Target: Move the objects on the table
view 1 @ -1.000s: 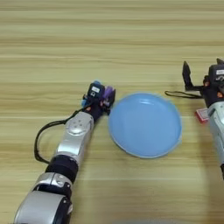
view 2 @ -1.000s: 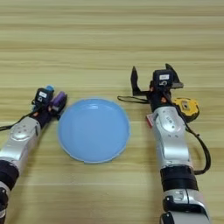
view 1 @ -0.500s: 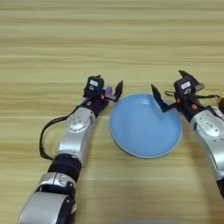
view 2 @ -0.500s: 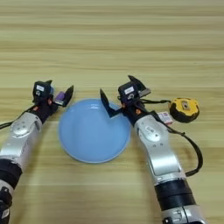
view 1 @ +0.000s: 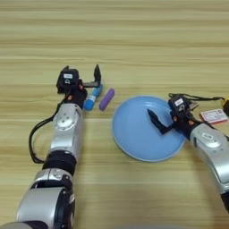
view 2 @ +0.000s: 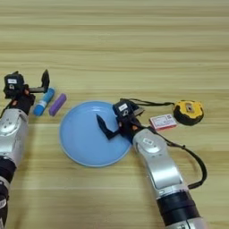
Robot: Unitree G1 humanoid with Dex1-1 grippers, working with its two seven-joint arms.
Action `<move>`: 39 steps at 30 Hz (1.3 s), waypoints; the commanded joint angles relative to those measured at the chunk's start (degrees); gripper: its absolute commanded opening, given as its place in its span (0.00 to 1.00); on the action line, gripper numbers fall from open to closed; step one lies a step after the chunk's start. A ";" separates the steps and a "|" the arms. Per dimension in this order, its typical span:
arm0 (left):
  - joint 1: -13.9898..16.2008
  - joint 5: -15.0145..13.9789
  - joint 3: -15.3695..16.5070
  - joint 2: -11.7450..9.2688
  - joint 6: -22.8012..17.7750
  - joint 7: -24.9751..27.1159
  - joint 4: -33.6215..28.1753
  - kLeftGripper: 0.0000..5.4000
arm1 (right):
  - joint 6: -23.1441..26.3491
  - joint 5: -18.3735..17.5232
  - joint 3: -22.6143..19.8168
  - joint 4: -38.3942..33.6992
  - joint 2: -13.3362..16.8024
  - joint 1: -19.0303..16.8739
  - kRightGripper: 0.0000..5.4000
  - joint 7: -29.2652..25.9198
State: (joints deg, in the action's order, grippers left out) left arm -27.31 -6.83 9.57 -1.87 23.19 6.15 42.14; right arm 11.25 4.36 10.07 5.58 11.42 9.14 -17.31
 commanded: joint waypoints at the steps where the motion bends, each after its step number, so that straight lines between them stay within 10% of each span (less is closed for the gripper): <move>1: -1.06 -0.33 0.49 -0.19 1.07 -0.51 1.01 1.00 | -1.82 3.22 1.52 4.68 0.78 1.74 1.00 1.41; 39: -1.77 0.01 0.40 -0.53 2.09 1.08 4.20 1.00 | -6.04 5.36 -3.14 7.12 2.99 3.42 1.00 5.60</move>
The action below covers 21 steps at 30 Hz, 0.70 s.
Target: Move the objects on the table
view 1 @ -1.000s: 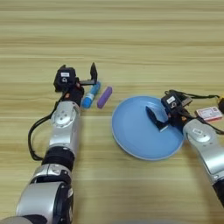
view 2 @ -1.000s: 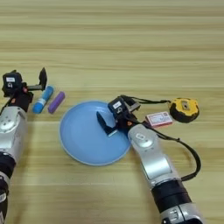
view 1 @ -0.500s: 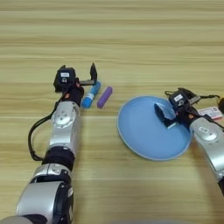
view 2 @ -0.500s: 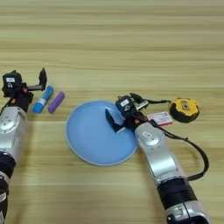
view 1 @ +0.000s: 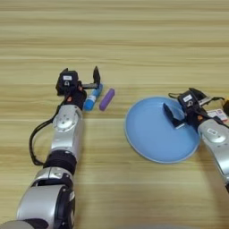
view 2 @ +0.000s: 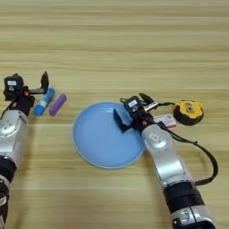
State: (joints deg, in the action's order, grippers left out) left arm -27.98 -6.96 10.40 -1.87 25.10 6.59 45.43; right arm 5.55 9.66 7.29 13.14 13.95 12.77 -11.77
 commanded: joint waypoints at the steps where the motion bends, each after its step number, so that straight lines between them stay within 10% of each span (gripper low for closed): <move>1: -1.15 0.19 -0.51 -0.61 0.15 0.84 1.12 1.00 | -0.70 -0.21 -0.37 -0.68 0.22 -0.26 1.00 -0.06; 21: -1.57 2.60 -1.71 -4.22 0.67 1.51 5.27 1.00 | -6.68 -6.77 -2.26 -6.00 -2.24 -1.27 1.00 -2.41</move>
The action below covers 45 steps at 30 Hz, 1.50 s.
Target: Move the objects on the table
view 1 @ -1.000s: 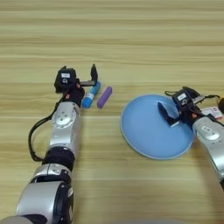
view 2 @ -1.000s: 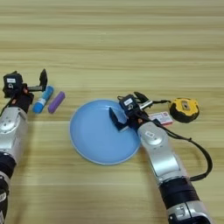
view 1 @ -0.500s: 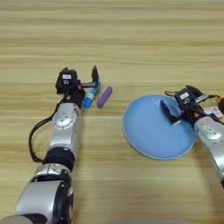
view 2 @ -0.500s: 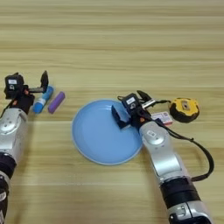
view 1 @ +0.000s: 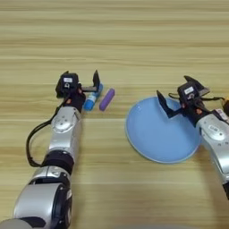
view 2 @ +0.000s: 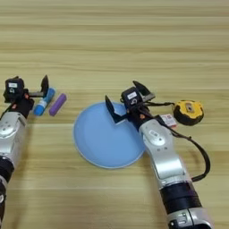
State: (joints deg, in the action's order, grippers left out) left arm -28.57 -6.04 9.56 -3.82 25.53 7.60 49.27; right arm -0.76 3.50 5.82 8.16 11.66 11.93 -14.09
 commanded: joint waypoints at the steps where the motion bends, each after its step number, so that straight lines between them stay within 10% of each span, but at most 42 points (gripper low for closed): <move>1: -0.99 2.41 -1.25 -2.91 0.14 0.44 1.87 1.00 | -0.42 -0.67 -0.85 -1.01 0.07 -0.40 1.00 -0.04; 45: -4.43 6.13 -5.30 -6.49 0.45 2.71 12.70 1.00 | 0.32 -0.65 -0.94 -0.52 -0.48 -0.07 1.00 -0.09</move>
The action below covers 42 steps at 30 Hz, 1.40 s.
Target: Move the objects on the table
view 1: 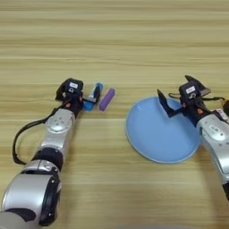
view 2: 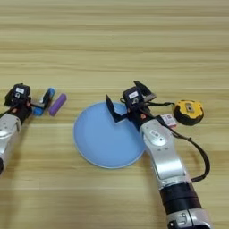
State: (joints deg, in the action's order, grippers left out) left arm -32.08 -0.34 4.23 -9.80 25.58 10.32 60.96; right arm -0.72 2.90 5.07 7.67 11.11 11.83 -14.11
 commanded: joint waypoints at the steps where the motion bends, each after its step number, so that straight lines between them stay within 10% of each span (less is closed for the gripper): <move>1: -0.98 0.43 0.06 -0.52 0.38 -0.04 1.18 1.00 | 0.30 -0.06 -0.19 -0.07 0.08 0.01 1.00 -0.09; 42: -0.62 4.47 -4.25 -0.38 0.12 1.25 2.75 1.00 | 0.63 -0.49 -0.46 -0.90 -0.03 -0.22 1.00 -0.02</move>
State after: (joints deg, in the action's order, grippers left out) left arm -32.30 3.71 0.28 -10.06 25.60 11.50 63.32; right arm -0.63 2.70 5.02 7.60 11.05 11.83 -14.11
